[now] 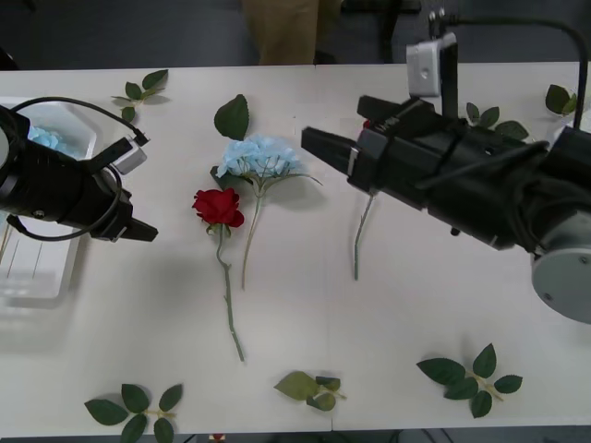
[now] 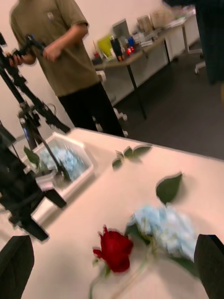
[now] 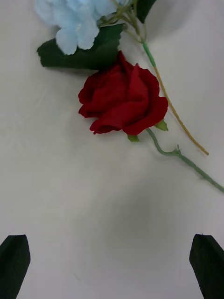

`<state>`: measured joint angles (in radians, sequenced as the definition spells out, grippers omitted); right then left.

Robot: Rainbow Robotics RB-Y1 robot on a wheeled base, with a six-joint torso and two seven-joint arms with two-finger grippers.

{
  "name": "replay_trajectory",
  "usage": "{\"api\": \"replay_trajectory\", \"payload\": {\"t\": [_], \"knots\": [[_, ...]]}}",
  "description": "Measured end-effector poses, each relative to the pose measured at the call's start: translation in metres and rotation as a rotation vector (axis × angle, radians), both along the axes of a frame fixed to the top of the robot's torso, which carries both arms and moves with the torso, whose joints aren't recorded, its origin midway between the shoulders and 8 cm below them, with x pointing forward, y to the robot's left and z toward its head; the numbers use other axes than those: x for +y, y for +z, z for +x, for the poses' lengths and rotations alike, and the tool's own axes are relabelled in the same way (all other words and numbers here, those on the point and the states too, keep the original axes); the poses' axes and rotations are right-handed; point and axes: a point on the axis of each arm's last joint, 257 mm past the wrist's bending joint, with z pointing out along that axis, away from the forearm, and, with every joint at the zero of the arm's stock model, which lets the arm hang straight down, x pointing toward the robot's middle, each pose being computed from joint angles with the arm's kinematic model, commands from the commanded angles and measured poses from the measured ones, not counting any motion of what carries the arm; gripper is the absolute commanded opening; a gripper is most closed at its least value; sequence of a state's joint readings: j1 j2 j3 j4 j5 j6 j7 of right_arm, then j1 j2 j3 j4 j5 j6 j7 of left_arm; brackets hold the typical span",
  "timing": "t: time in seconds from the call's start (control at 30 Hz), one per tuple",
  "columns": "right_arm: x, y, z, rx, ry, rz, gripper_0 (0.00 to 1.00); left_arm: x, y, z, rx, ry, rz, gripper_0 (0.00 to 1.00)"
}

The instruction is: Place the red flowers into the right box and the blue flowers into the left box. If a person shows an open palm, hand one flower to the person first, then continue sorting.

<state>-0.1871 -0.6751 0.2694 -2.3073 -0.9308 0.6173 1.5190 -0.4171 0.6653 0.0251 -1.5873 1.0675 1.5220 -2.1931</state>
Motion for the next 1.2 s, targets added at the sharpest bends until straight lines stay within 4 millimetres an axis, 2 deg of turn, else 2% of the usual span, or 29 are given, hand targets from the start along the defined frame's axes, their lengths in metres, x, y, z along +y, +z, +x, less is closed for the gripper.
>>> {"api": "replay_trajectory", "payload": {"t": [0.17,0.33,0.47,0.57,0.7,0.87,1.07,1.2], "knots": [[-0.053,-0.078,0.006,0.164,-0.09,-0.136,1.0,0.005,-0.013,-0.002,0.035,0.038,0.04,1.0],[-0.099,-0.15,0.033,0.354,-0.199,-0.19,1.0,0.003,-0.037,-0.01,0.084,0.052,0.111,1.0],[-0.115,-0.201,0.063,0.515,-0.269,-0.194,1.0,0.004,-0.052,-0.01,0.159,0.236,0.136,1.0],[-0.116,-0.227,0.091,0.594,-0.322,-0.215,1.0,-0.001,-0.06,-0.006,0.192,0.371,0.144,1.0],[-0.101,-0.23,0.124,0.682,-0.394,-0.174,1.0,-0.016,-0.061,-0.005,0.2,0.382,0.157,1.0],[-0.086,-0.216,0.147,0.705,-0.436,-0.182,1.0,-0.031,-0.059,-0.002,0.198,0.377,0.175,1.0],[-0.091,-0.213,0.167,0.72,-0.512,-0.209,1.0,-0.044,-0.064,-0.003,0.261,0.614,0.133,1.0],[-0.096,-0.226,0.181,0.711,-0.54,-0.223,1.0,-0.042,-0.071,-0.005,0.245,0.626,0.17,1.0]]}}
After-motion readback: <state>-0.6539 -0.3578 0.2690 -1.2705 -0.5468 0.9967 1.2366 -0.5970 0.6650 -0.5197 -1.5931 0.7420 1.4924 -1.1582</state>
